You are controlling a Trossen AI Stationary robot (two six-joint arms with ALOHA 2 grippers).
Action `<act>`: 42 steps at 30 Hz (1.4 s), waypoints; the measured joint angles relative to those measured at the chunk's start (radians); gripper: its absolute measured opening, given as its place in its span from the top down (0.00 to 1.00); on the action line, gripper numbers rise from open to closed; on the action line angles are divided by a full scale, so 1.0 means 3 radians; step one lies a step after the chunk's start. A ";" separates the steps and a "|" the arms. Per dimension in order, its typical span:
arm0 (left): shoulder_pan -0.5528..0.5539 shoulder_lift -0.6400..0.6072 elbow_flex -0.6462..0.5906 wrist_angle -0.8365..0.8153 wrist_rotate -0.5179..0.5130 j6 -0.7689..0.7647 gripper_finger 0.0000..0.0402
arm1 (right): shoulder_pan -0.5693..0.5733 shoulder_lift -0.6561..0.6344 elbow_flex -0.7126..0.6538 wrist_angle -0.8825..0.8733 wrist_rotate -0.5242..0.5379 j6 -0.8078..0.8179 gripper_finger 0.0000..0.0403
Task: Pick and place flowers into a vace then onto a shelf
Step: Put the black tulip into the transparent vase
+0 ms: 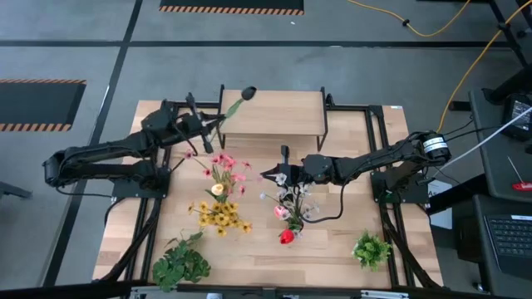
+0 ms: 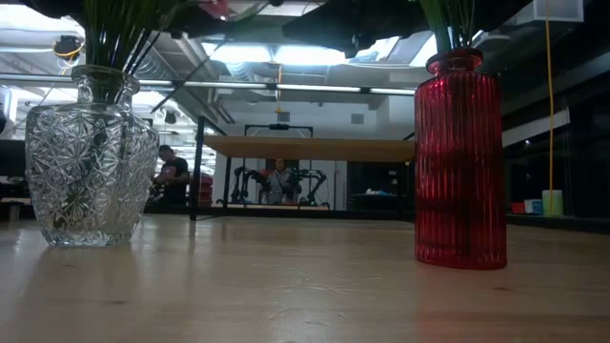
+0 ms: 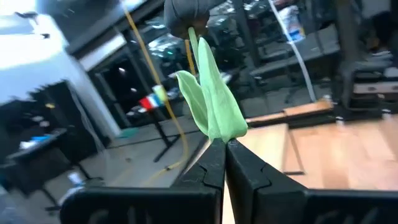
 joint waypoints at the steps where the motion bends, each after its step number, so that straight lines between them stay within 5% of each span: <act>1: 0.0000 -0.0048 0.0000 -0.0014 -0.0041 0.0027 0.99 | 0.0000 0.0000 0.0000 0.0000 0.0000 0.0001 0.99; 7: 0.0000 -0.0316 0.0000 -0.0056 -0.0323 0.0209 0.99 | 0.0000 0.0000 0.0000 0.0000 0.0000 0.0010 0.99; 28: -0.0042 -0.1046 0.0037 -0.0575 -0.0528 0.0165 0.99 | 0.0000 0.0000 0.0000 -0.0003 0.0000 0.0016 0.99; 42: -0.0852 -0.1474 0.0037 -0.1102 -0.0600 -0.0418 0.99 | 0.0000 0.0000 0.0000 -0.0003 0.0000 0.0018 0.99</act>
